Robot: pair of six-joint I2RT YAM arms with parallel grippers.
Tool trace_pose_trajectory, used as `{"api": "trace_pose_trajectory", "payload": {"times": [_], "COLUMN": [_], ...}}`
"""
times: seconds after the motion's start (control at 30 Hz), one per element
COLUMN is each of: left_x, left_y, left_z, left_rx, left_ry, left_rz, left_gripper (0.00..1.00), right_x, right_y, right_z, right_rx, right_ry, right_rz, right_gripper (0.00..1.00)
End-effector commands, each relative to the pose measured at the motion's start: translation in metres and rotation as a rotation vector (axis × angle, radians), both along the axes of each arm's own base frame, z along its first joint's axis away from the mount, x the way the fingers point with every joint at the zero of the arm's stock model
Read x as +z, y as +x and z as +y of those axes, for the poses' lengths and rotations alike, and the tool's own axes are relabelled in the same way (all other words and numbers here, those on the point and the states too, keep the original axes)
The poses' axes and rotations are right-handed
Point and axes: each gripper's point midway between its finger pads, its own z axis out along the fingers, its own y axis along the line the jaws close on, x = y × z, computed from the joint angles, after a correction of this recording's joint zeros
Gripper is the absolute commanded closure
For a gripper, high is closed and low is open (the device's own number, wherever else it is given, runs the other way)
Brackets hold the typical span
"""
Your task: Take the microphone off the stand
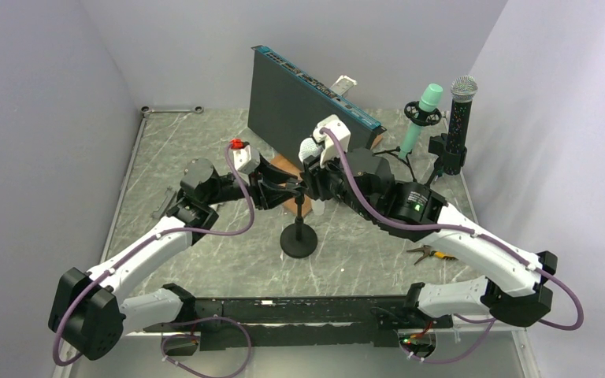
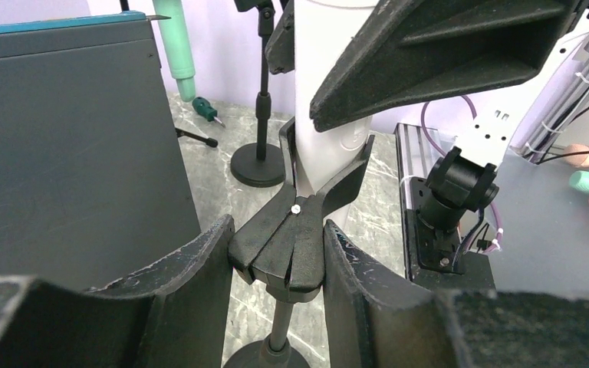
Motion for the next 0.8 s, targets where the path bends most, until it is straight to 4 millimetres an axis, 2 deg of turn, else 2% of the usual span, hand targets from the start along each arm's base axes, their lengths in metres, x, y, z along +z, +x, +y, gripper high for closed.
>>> {"api": "trace_pose_trajectory", "payload": {"times": [0.0,0.23,0.37,0.5,0.53,0.57,0.6,0.67,0.73,0.77], "left_x": [-0.004,-0.007,-0.008,-0.011,-0.007,-0.006,-0.004,0.000,0.009,0.014], "left_y": [0.006,0.009,0.012,0.018,0.021,0.023,0.026,0.025,0.020,0.017], "left_z": [0.003,0.006,0.007,0.008,0.008,0.009,0.009,0.010,0.012,0.013], "left_rx": [0.041,0.076,0.096,0.127,0.139,0.153,0.166,0.175,0.178,0.176], "left_ry": [0.023,0.021,0.023,0.046,0.051,0.059,0.062,0.059,0.041,0.028], "left_rz": [0.012,0.023,0.032,0.071,0.083,0.108,0.131,0.156,0.149,0.140], "left_gripper": [1.00,1.00,1.00,1.00,0.93,0.75,0.61,0.47,0.13,0.06], "right_x": [0.043,0.048,0.062,0.065,0.062,0.058,0.053,0.047,0.046,0.044], "right_y": [-0.002,-0.013,-0.022,-0.027,-0.027,-0.026,-0.025,-0.027,-0.035,-0.041], "right_z": [-0.024,-0.056,-0.076,-0.085,-0.086,-0.088,-0.089,-0.090,-0.086,-0.083], "right_rx": [-0.044,-0.056,-0.068,-0.071,-0.080,-0.092,-0.102,-0.107,-0.067,-0.037], "right_ry": [0.088,0.115,0.199,0.228,0.221,0.208,0.192,0.188,0.215,0.226], "right_rz": [-0.106,-0.170,-0.220,-0.226,-0.218,-0.206,-0.191,-0.148,-0.107,-0.086], "right_gripper": [1.00,1.00,1.00,1.00,1.00,1.00,1.00,1.00,1.00,1.00]}}
